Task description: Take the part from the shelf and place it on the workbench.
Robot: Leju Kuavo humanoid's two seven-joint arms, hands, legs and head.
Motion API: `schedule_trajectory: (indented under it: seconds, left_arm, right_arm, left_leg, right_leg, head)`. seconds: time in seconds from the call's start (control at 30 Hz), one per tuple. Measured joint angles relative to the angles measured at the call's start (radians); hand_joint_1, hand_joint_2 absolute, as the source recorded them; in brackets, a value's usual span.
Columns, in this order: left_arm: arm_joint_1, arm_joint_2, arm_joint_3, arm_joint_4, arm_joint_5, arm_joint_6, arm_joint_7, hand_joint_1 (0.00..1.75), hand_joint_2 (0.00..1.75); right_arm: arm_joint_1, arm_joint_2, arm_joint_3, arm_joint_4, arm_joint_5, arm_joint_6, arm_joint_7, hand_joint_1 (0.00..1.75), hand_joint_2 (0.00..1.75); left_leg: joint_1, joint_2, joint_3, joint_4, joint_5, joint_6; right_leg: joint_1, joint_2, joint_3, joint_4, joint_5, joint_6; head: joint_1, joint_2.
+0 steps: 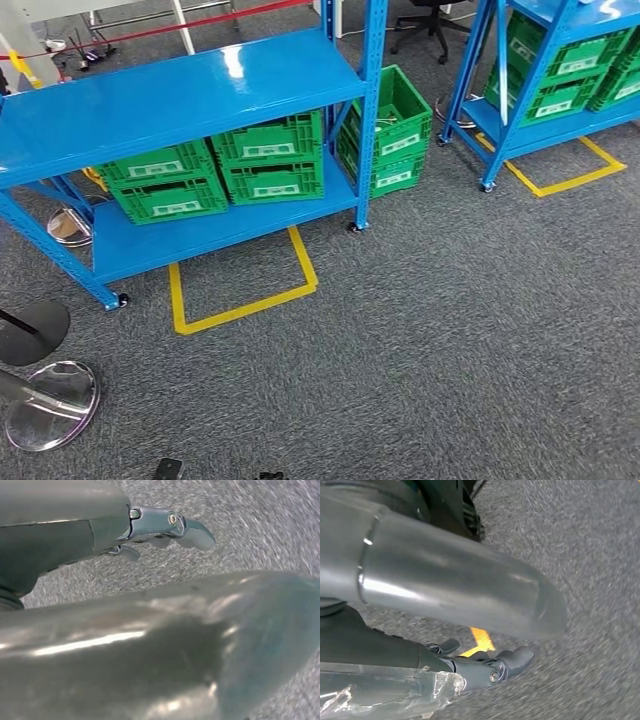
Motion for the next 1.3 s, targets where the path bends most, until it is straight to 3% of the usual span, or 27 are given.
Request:
schedule_trajectory:
  seconds: [0.03, 0.1, 0.17, 0.23, 0.27, 0.33, 0.4, 0.47, 0.5, 0.53, 0.6, 0.63, 0.67, 0.7, 0.77, 0.83, 0.87, 0.9, 0.97, 1.0, 1.03, 1.13, 1.17, 1.23, 1.27, 1.3]
  left_arm:
    - [0.002, 0.000, 0.002, 0.000, -0.001, 0.000, -0.001, 0.00, 0.00]
    - [0.002, 0.000, 0.007, 0.000, -0.005, 0.001, -0.002, 0.00, 0.00]
    - [0.002, 0.000, 0.011, 0.000, -0.013, 0.002, -0.003, 0.00, 0.00]
    - [0.004, 0.001, 0.014, 0.000, -0.021, 0.001, -0.003, 0.00, 0.00]
    - [0.004, 0.001, 0.014, 0.000, -0.025, 0.000, -0.003, 0.00, 0.00]
    - [0.002, 0.001, 0.017, 0.000, -0.031, -0.002, -0.003, 0.00, 0.00]
    - [0.000, 0.000, 0.019, 0.000, -0.033, -0.004, -0.003, 0.00, 0.00]
    - [0.003, 0.000, 0.021, 0.000, -0.035, -0.003, -0.003, 0.00, 0.00]
    - [0.005, 0.000, 0.022, 0.000, -0.037, -0.003, -0.003, 0.00, 0.00]
    - [0.006, 0.000, 0.024, 0.000, -0.039, -0.003, -0.003, 0.00, 0.00]
    - [0.006, 0.000, 0.030, 0.000, -0.042, -0.003, -0.002, 0.00, 0.00]
    - [0.006, 0.000, 0.032, 0.001, -0.044, -0.003, -0.002, 0.00, 0.00]
    - [0.004, 0.001, 0.034, 0.001, -0.045, -0.003, -0.002, 0.00, 0.00]
    - [0.001, 0.001, 0.035, 0.001, -0.048, -0.003, -0.002, 0.00, 0.00]
    - [-0.010, 0.002, 0.036, 0.000, -0.051, -0.002, -0.002, 0.00, 0.00]
    - [-0.017, 0.001, 0.037, 0.000, -0.053, -0.002, -0.002, 0.00, 0.00]
    - [-0.017, 0.001, 0.037, 0.000, -0.053, -0.002, -0.001, 0.00, 0.00]
    - [-0.014, 0.000, 0.037, 0.000, -0.053, -0.002, 0.000, 0.00, 0.00]
    - [-0.009, 0.000, 0.038, 0.000, -0.053, -0.002, 0.001, 0.00, 0.00]
    - [-0.007, 0.001, 0.038, 0.000, -0.053, -0.002, 0.001, 0.00, 0.00]
    - [-0.005, 0.001, 0.038, 0.000, -0.053, -0.002, 0.001, 0.00, 0.00]
    - [0.003, 0.002, 0.040, 0.001, -0.053, -0.002, 0.002, 0.00, 0.00]
    - [0.003, 0.002, 0.041, 0.001, -0.053, -0.002, 0.002, 0.00, 0.00]
    - [-0.004, -0.001, 0.041, 0.001, -0.054, -0.002, 0.003, 0.00, 0.00]
    - [-0.008, -0.001, 0.041, 0.001, -0.054, -0.001, 0.003, 0.00, 0.00]
    - [-0.010, -0.001, 0.042, 0.001, -0.054, -0.001, 0.003, 0.00, 0.00]
  right_arm:
    - [-0.001, 0.000, -0.002, 0.000, 0.002, 0.001, -0.001, 0.00, 0.00]
    - [-0.005, 0.000, -0.006, 0.000, 0.008, 0.004, -0.004, 0.00, 0.00]
    - [-0.012, 0.000, -0.010, 0.000, 0.010, 0.031, -0.008, 0.00, 0.00]
    - [-0.017, 0.000, -0.016, 0.002, 0.003, 0.100, -0.015, 0.00, 0.00]
    - [-0.018, 0.000, -0.020, 0.003, -0.003, 0.140, -0.019, 0.00, 0.00]
    - [-0.017, -0.001, -0.029, 0.008, -0.010, 0.199, -0.024, 0.00, 0.00]
    - [-0.008, -0.001, -0.038, 0.013, -0.013, 0.224, -0.025, 0.00, 0.00]
    - [0.002, -0.002, -0.046, 0.015, -0.015, 0.240, -0.026, 0.00, 0.00]
    - [0.004, -0.003, -0.050, 0.016, -0.015, 0.246, -0.027, 0.00, 0.00]
    - [0.007, -0.004, -0.054, 0.016, -0.015, 0.251, -0.027, 0.00, 0.00]
    - [0.013, -0.004, -0.060, 0.019, -0.009, 0.253, -0.027, 0.00, 0.00]
    - [0.014, -0.004, -0.062, 0.020, -0.003, 0.251, -0.026, 0.00, 0.00]
    - [0.014, -0.005, -0.063, 0.022, 0.004, 0.247, -0.026, 0.00, 0.00]
    - [0.012, -0.005, -0.063, 0.023, 0.012, 0.239, -0.027, 0.00, 0.00]
    - [0.006, -0.006, -0.063, 0.023, 0.024, 0.224, -0.029, 0.00, 0.00]
    - [0.003, -0.007, -0.063, 0.023, 0.031, 0.215, -0.032, 0.00, 0.00]
    - [0.002, -0.007, -0.063, 0.023, 0.032, 0.213, -0.032, 0.00, 0.00]
    - [0.003, -0.008, -0.063, 0.023, 0.033, 0.212, -0.032, 0.00, 0.00]
    - [0.006, -0.008, -0.063, 0.023, 0.034, 0.212, -0.032, 0.00, 0.00]
    - [0.008, -0.008, -0.063, 0.023, 0.034, 0.212, -0.032, 0.00, 0.00]
    - [0.010, -0.008, -0.063, 0.023, 0.034, 0.212, -0.032, 0.00, 0.00]
    - [0.011, -0.008, -0.063, 0.023, 0.035, 0.211, -0.032, 0.00, 0.00]
    - [0.010, -0.008, -0.063, 0.023, 0.035, 0.211, -0.032, 0.00, 0.00]
    - [0.005, -0.009, -0.063, 0.023, 0.036, 0.207, -0.034, 0.00, 0.00]
    - [0.002, -0.009, -0.063, 0.023, 0.038, 0.204, -0.035, 0.00, 0.00]
    - [-0.002, -0.009, -0.063, 0.023, 0.041, 0.201, -0.036, 0.00, 0.00]
  left_leg:
    - [-0.003, 0.008, 0.027, -0.067, 0.045, 0.007]
    - [-0.012, 0.024, 0.080, -0.175, 0.080, 0.019]
    - [-0.017, 0.028, 0.101, -0.209, 0.059, 0.028]
    - [-0.012, 0.021, 0.119, -0.224, 0.047, 0.038]
    - [-0.009, 0.017, 0.133, -0.231, 0.041, 0.043]
    - [-0.004, 0.009, 0.160, -0.243, 0.025, 0.051]
    - [-0.003, -0.003, 0.191, -0.247, 0.000, 0.054]
    - [-0.002, -0.016, 0.231, -0.247, -0.031, 0.053]
    - [-0.002, -0.021, 0.254, -0.247, -0.047, 0.052]
    - [-0.002, -0.024, 0.277, -0.247, -0.065, 0.050]
    - [-0.004, -0.030, 0.316, -0.244, -0.105, 0.042]
    - [-0.005, -0.031, 0.333, -0.247, -0.125, 0.037]
    - [-0.006, -0.032, 0.347, -0.246, -0.135, 0.032]
    - [-0.006, -0.033, 0.354, -0.240, -0.136, 0.026]
    - [-0.005, -0.025, 0.327, -0.166, -0.103, 0.016]
    - [-0.004, -0.012, 0.237, -0.032, -0.086, 0.006]
    - [-0.003, -0.007, 0.185, 0.025, -0.107, 0.001]
    - [-0.001, -0.006, 0.139, 0.061, -0.150, -0.001]
    - [-0.001, -0.005, 0.073, 0.067, -0.241, -0.002]
    - [-0.001, -0.005, 0.054, 0.040, -0.258, 0.000]
    - [-0.001, -0.004, 0.043, -0.002, -0.231, 0.003]
    - [-0.004, 0.017, 0.038, -0.165, 0.011, 0.014]
    - [-0.004, 0.019, 0.047, -0.198, 0.057, 0.016]
    - [-0.001, 0.005, 0.086, -0.222, 0.051, 0.021]
    - [0.001, -0.005, 0.111, -0.230, 0.045, 0.027]
    - [0.002, -0.014, 0.133, -0.235, 0.038, 0.034]
  right_leg:
    - [0.000, -0.009, 0.014, -0.003, -0.012, 0.003]
    - [0.003, -0.021, 0.036, -0.013, -0.034, 0.011]
    - [0.006, -0.027, 0.058, -0.026, -0.038, 0.024]
    - [0.007, -0.021, 0.067, -0.010, -0.021, 0.038]
    - [0.007, -0.007, 0.047, 0.031, -0.007, 0.042]
    - [0.006, 0.027, -0.040, 0.165, -0.005, 0.043]
    - [0.006, 0.045, -0.137, 0.272, -0.072, 0.043]
    - [0.006, 0.048, -0.197, 0.281, -0.147, 0.043]
    - [0.006, 0.048, -0.212, 0.252, -0.149, 0.044]
    - [0.005, 0.048, -0.220, 0.206, -0.110, 0.045]
    - [0.002, 0.045, -0.229, 0.102, 0.045, 0.044]
    - [0.002, 0.044, -0.225, 0.072, 0.104, 0.040]
    - [0.003, 0.043, -0.219, 0.057, 0.132, 0.033]
    - [0.003, 0.044, -0.205, 0.059, 0.124, 0.025]
    - [0.001, 0.046, -0.178, 0.052, 0.110, 0.011]
    - [-0.002, 0.045, -0.144, 0.042, 0.092, 0.000]
    - [-0.002, 0.045, -0.125, 0.035, 0.079, -0.003]
    - [-0.003, 0.046, -0.102, 0.027, 0.066, -0.004]
    - [-0.004, 0.049, -0.050, 0.010, 0.036, -0.003]
    - [-0.005, 0.050, -0.022, 0.002, 0.019, -0.001]
    - [-0.006, 0.049, 0.007, -0.008, 0.002, 0.002]
    - [-0.002, 0.049, 0.087, -0.040, -0.054, 0.012]
    - [0.000, 0.048, 0.120, -0.049, -0.062, 0.018]
    - [0.002, 0.045, 0.161, -0.036, -0.047, 0.034]
    - [0.002, 0.045, 0.161, 0.003, -0.027, 0.040]
    - [0.002, 0.045, 0.135, 0.059, -0.018, 0.043]
  head:
    - [0.000, 0.000]
    - [0.001, 0.000]
    - [0.002, 0.000]
    - [0.003, 0.000]
    - [0.005, 0.000]
    - [0.010, 0.000]
    - [0.013, 0.000]
    - [0.015, 0.000]
    - [0.016, 0.000]
    - [0.017, 0.000]
    - [0.020, 0.000]
    - [0.020, 0.000]
    - [0.019, 0.000]
    - [0.018, 0.000]
    - [0.015, 0.000]
    - [0.012, 0.000]
    - [0.010, 0.000]
    - [0.010, 0.000]
    - [0.010, 0.000]
    - [0.009, 0.000]
    - [0.009, 0.000]
    - [0.006, 0.000]
    - [0.005, 0.000]
    - [0.009, 0.000]
    - [0.012, 0.000]
    - [0.017, 0.000]
